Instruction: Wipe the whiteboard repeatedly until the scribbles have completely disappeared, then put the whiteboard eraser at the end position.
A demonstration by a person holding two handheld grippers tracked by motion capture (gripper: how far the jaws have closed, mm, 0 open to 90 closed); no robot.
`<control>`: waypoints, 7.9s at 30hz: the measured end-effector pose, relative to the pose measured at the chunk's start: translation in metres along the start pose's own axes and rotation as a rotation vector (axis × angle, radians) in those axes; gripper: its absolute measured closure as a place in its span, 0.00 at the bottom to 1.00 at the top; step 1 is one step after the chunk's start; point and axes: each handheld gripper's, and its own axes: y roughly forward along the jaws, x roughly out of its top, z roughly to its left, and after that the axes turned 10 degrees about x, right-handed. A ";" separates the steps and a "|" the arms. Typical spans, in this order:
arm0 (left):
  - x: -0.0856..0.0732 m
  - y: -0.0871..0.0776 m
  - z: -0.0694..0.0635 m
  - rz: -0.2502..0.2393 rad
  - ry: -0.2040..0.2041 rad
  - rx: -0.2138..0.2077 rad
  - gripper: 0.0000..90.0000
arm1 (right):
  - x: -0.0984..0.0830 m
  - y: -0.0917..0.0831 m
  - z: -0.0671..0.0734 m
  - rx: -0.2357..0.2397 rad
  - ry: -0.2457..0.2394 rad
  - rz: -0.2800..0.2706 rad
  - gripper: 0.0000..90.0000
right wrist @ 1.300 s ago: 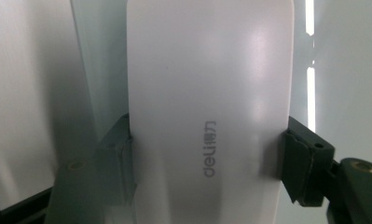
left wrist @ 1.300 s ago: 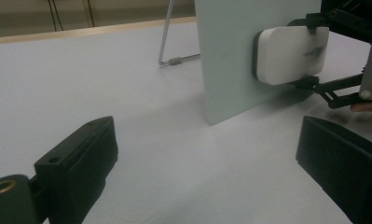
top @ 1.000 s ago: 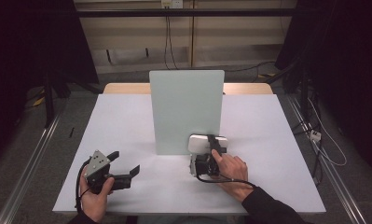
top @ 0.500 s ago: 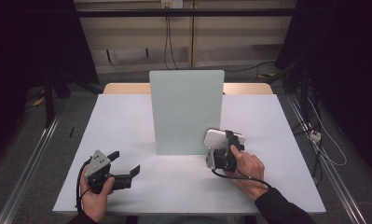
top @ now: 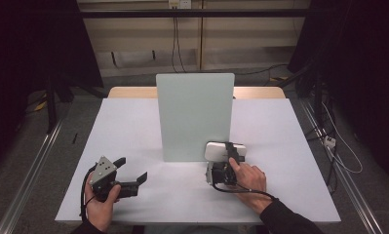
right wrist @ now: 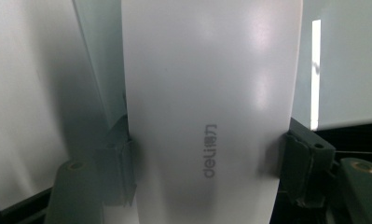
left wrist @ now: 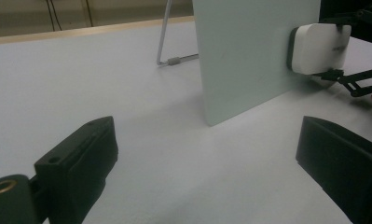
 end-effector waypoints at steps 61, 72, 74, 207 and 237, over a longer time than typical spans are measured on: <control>-0.001 -0.002 0.000 -0.005 -0.002 -0.005 0.06 | 0.106 0.002 0.006 0.007 0.006 -0.135 0.35; -0.001 -0.002 0.001 -0.004 -0.004 -0.003 0.06 | 0.080 0.000 -0.004 0.004 0.038 -0.107 0.35; -0.001 -0.002 0.000 -0.005 -0.003 -0.002 0.06 | 0.074 0.000 0.001 0.005 0.031 -0.098 0.35; -0.002 -0.003 0.001 0.009 -0.015 0.021 0.06 | -0.003 -0.026 -0.047 0.461 0.438 -0.320 0.35; -0.003 -0.004 0.002 0.008 -0.006 0.008 0.06 | 0.012 -0.013 -0.046 0.886 0.353 -0.374 0.35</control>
